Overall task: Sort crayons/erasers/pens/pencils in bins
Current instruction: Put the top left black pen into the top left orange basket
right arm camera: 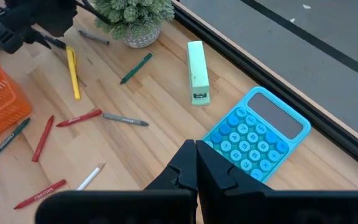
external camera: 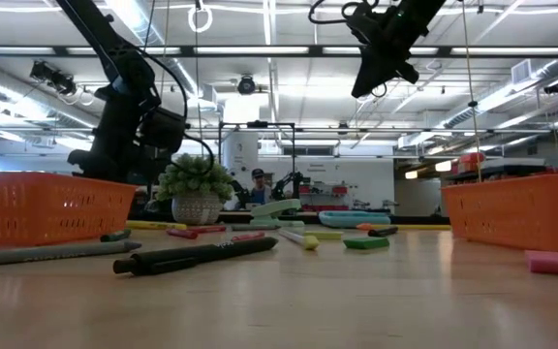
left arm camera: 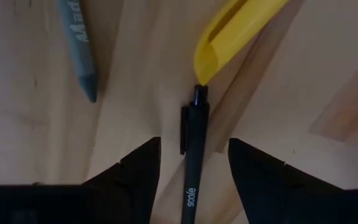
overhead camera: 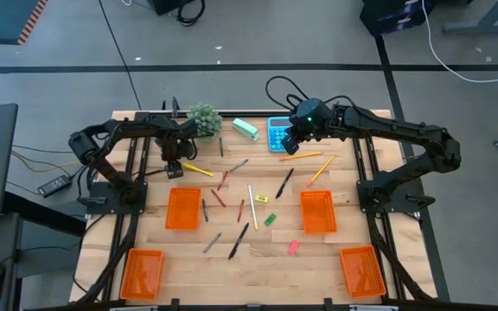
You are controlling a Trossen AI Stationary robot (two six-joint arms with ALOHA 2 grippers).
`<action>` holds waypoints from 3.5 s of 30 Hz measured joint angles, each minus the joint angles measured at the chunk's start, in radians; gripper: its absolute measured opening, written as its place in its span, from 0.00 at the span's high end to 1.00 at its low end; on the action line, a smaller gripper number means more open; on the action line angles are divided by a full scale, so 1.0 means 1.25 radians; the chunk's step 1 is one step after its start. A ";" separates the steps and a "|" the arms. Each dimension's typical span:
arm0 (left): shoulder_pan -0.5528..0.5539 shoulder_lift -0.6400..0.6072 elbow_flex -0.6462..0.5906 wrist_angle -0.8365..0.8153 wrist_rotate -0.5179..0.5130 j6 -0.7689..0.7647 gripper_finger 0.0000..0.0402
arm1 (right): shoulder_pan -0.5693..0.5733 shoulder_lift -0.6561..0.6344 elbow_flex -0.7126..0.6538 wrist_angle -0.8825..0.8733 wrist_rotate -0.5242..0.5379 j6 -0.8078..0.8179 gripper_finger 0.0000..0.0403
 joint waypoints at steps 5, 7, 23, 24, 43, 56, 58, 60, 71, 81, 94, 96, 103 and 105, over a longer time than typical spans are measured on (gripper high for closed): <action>-0.001 0.000 0.000 0.014 -0.007 0.005 0.60 | 0.000 0.000 0.000 0.000 0.000 0.007 0.99; -0.003 0.000 0.000 0.014 -0.009 0.005 0.64 | 0.000 0.000 0.000 0.000 0.000 0.012 0.99; -0.070 -0.025 -0.075 0.059 -0.037 -0.053 0.77 | 0.012 -0.001 0.000 -0.002 0.000 0.049 0.99; -0.075 -0.030 -0.073 0.061 -0.037 -0.064 0.76 | 0.015 -0.001 0.000 -0.002 0.000 0.049 0.99; -0.109 -0.048 0.053 -0.062 -0.005 -0.138 0.93 | 0.114 -0.001 0.000 -0.070 0.000 0.103 0.99; -0.109 -0.049 0.285 -0.210 0.023 -0.188 0.95 | 0.176 -0.001 0.000 -0.094 0.000 0.111 0.99; -0.109 -0.049 0.283 -0.227 0.055 -0.156 0.95 | 0.182 -0.001 0.000 -0.095 0.000 0.102 0.99; -0.109 -0.049 0.261 -0.240 0.083 -0.131 0.95 | 0.188 -0.001 0.000 -0.102 0.000 0.095 0.99; -0.152 -0.049 0.030 -0.148 0.105 -0.087 0.80 | 0.213 -0.001 0.000 -0.129 0.000 0.095 0.99; -0.198 -0.050 -0.039 -0.042 -0.006 -0.088 0.61 | 0.215 -0.001 0.000 -0.129 0.000 0.097 0.99; -0.198 -0.071 -0.020 -0.034 -0.001 -0.067 0.56 | 0.214 -0.001 0.000 -0.129 0.000 0.125 0.99; -0.197 -0.093 -0.027 -0.021 0.011 -0.049 0.57 | 0.214 -0.001 0.000 -0.129 0.000 0.136 0.99; -0.198 -0.185 -0.091 0.017 0.102 -0.006 0.57 | 0.215 -0.001 0.000 -0.127 0.013 0.125 0.99; -0.197 -0.213 -0.110 0.016 0.091 0.017 0.57 | 0.215 -0.001 0.000 -0.126 0.013 0.132 0.99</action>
